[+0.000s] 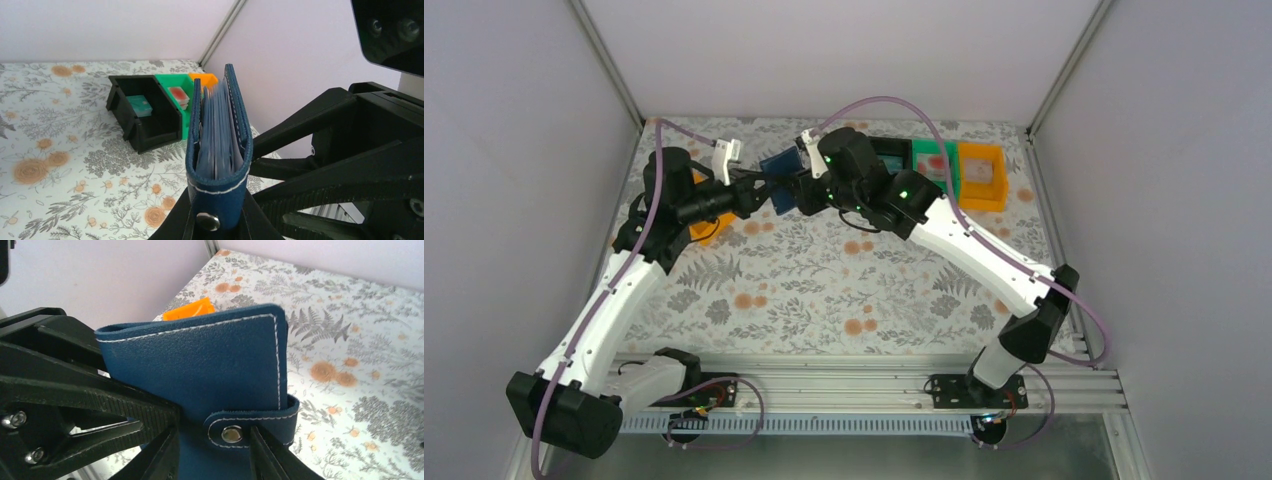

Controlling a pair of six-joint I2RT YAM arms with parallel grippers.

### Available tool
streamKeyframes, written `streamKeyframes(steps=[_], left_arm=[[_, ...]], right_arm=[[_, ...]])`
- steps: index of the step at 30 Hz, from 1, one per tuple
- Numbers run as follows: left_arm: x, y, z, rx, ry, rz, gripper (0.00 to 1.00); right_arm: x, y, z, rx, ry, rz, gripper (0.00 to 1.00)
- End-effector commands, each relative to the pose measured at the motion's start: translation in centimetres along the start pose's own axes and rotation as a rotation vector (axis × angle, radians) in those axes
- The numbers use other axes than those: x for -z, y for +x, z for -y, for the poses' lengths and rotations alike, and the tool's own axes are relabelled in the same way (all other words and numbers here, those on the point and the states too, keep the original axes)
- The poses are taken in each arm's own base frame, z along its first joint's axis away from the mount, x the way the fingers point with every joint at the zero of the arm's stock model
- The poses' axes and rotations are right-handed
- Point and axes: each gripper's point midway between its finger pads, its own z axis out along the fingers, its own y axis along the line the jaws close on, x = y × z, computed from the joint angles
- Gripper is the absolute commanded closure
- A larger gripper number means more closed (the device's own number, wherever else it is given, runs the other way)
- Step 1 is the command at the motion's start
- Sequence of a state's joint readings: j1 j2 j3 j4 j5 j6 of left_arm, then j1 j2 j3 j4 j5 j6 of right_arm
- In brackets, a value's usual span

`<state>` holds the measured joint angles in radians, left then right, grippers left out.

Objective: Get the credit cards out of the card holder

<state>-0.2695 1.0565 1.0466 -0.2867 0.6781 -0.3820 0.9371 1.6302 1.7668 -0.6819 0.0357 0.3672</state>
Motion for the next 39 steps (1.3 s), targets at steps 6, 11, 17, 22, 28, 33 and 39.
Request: streamKeyframes(steps=[6,11,17,22,28,33,39], left_arm=[[0.3,-0.6,1.7,-0.026,0.082,0.027,0.98],[0.3,-0.7,1.7,-0.03,0.08,0.028,0.98],[0.3,-0.7,1.7,-0.034,0.08,0.029,0.98],[0.1,-0.7,1.6,-0.03,0.08,0.026,0.98],[0.0,-0.5,1.4,-0.028,0.08,0.022,0.98],[0.0,-0.6,1.4,-0.03,0.08,0.023,0.98],[0.1,-0.3,1.2,-0.035,0.065,0.018,0.98]], right_arm=[[0.0,-1.9,0.0,0.001,0.036,0.061,0.66],[-2.3,-0.2,1.1,0.017,0.1,-0.005,0.69],[-3.4,1.3,2.1,0.037,0.152,-0.057,0.69],[-4.0,2.4,2.4,0.064,0.197,-0.088,0.69],[-4.7,3.3,3.5,0.093,0.266,-0.115,0.8],[-4.6,3.7,4.7,0.116,0.33,-0.122,0.96],[-3.0,3.9,8.8,0.114,0.448,-0.127,0.96]])
